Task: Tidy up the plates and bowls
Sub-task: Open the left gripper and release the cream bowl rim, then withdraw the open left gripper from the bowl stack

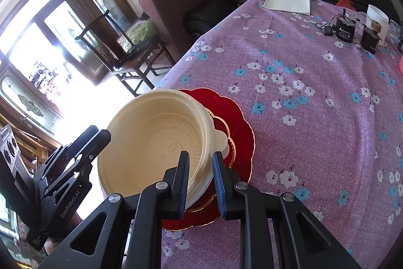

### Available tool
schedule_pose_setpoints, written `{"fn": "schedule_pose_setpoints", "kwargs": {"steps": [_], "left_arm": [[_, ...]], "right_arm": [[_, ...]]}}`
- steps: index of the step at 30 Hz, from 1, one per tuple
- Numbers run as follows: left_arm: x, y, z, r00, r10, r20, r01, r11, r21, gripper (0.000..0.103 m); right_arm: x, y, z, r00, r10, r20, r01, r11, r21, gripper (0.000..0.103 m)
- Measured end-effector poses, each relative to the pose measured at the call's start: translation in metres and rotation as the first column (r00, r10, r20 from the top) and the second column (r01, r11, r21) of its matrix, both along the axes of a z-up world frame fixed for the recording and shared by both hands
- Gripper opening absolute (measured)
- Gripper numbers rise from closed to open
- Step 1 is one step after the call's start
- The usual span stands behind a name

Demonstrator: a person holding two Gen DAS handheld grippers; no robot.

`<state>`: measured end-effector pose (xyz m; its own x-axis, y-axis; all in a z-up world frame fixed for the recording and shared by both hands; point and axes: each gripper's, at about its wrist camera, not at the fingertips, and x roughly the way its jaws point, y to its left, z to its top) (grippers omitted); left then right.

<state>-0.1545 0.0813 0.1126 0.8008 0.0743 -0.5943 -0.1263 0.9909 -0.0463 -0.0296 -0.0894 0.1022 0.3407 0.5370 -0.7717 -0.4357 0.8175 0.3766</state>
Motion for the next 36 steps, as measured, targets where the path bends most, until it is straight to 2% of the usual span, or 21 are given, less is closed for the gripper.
{"fn": "schedule_pose_setpoints", "kwargs": {"steps": [6,9,12,14,16,20,24,31,36], "left_arm": [[0.001,-0.002,0.001,1.000,0.003,0.000,-0.003,1.000,0.005,0.038],[0.001,-0.002,0.001,1.000,0.003,0.000,-0.003,1.000,0.003,0.040],[0.001,-0.002,0.001,1.000,0.009,0.001,-0.009,1.000,0.009,0.050],[-0.001,-0.001,0.002,1.000,0.016,0.009,-0.016,1.000,0.016,0.061],[-0.002,-0.002,0.002,1.000,0.017,0.014,-0.017,1.000,0.019,0.064],[-0.004,-0.005,0.002,1.000,0.023,0.016,-0.023,0.999,0.023,0.071],[-0.005,-0.009,0.001,0.999,0.030,0.014,-0.030,0.999,0.027,0.075],[-0.008,-0.013,-0.001,0.998,0.063,0.022,-0.064,0.997,0.044,0.091],[-0.008,-0.015,-0.003,0.997,0.082,0.012,-0.083,0.995,0.054,0.094]], "right_arm": [[-0.001,-0.011,0.005,1.000,-0.015,0.013,0.015,1.000,0.021,0.023],[-0.003,-0.016,0.005,1.000,-0.022,0.013,0.022,0.999,0.029,0.030],[-0.005,-0.019,0.003,1.000,-0.023,0.012,0.022,0.999,0.036,0.034],[-0.007,-0.021,0.002,1.000,-0.024,0.020,0.024,0.999,0.035,0.039],[-0.010,-0.023,0.003,0.999,-0.032,0.039,0.031,0.999,0.030,0.043],[-0.017,-0.026,0.005,0.996,-0.042,0.076,0.040,0.999,0.028,0.060],[-0.023,-0.031,0.002,0.994,-0.052,0.092,0.051,0.998,0.022,0.069],[-0.032,-0.038,-0.002,0.992,-0.067,0.106,0.065,0.998,0.019,0.074],[-0.038,-0.039,-0.003,0.990,-0.070,0.124,0.070,0.998,0.005,0.077]]}}
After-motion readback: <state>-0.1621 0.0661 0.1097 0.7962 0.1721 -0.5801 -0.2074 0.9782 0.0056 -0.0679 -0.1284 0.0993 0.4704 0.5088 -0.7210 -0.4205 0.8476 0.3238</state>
